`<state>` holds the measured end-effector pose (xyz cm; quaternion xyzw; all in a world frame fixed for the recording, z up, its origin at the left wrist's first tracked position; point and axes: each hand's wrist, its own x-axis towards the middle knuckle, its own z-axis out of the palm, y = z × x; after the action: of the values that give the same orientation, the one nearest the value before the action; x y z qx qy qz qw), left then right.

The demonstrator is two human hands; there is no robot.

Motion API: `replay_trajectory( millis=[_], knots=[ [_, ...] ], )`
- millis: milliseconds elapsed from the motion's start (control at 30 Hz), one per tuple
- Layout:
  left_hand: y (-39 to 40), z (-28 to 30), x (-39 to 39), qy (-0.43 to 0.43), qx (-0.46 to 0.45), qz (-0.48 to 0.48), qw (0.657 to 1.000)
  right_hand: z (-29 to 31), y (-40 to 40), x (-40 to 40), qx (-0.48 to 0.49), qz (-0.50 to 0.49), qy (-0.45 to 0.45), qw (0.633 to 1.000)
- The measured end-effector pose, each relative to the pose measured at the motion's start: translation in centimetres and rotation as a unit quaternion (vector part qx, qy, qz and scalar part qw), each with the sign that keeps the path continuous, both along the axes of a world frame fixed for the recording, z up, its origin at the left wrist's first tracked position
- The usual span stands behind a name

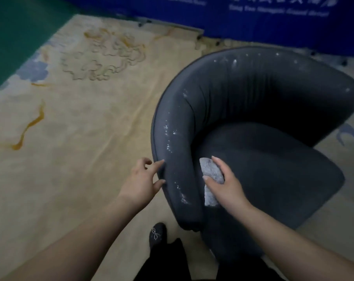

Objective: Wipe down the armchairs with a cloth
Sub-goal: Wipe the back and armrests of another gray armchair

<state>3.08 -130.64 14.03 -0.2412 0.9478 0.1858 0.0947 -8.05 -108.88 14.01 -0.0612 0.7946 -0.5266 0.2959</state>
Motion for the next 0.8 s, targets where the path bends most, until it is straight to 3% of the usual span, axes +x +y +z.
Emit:
replay_trajectory(
  millis=[333,667,800],
  knots=[
    [-3.9,-2.6,-1.0,-0.017,0.052,-0.136,0.989,-5.0,-7.0,9.1,0.088,-0.161,0.023,0.983],
    [-5.2,-4.3,-1.8,0.016,0.087,-0.161,0.983,-5.7,-10.6,7.4,0.145,-0.133,0.23,0.953],
    [-5.6,-4.0,-2.5,-0.018,0.123,-0.171,0.977,-7.4,-6.3,9.1,0.112,-0.217,0.155,0.957]
  ],
)
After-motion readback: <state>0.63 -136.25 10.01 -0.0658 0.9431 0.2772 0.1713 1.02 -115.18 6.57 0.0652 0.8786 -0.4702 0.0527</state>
